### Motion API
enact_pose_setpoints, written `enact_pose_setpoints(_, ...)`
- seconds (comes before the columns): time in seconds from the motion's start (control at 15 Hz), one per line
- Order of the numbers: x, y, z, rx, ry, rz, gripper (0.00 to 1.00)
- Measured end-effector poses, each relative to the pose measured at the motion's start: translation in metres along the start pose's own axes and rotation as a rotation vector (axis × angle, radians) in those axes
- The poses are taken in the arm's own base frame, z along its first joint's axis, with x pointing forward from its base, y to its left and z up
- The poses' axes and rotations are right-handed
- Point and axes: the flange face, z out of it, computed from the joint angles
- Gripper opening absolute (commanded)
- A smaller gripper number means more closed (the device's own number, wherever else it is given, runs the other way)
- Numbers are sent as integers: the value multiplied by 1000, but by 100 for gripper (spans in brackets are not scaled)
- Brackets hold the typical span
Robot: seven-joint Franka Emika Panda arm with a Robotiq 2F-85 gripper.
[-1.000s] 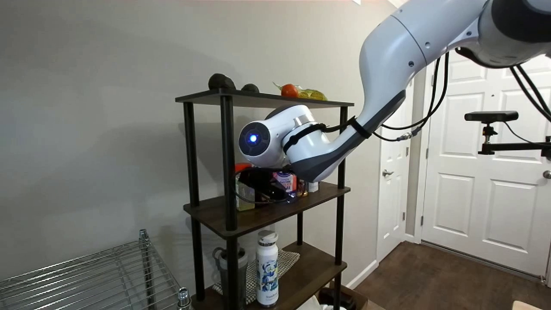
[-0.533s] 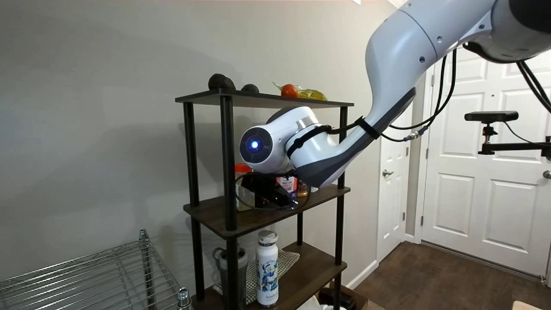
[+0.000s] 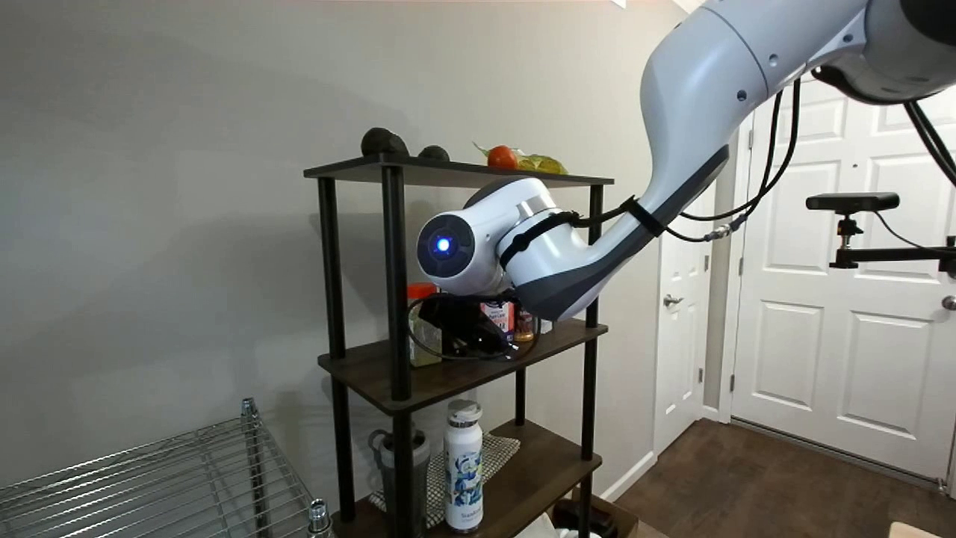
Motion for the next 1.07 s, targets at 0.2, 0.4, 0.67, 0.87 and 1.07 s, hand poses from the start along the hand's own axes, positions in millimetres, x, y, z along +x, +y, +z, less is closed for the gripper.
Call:
enact_pose_setpoints(0.2, -1, 0, 1, 4, -9, -1, 100)
enact_pose_setpoints(0.4, 2, -2, 6, 18, -17, 2, 100)
enact_pose_setpoints(0.67, 8, -7, 16, 44, -41, 8, 100)
enact_pose_setpoints(0.87, 10, -12, 22, 61, -49, 10, 100)
enact_pose_setpoints(1.07, 10, -16, 23, 80, -49, 7, 100)
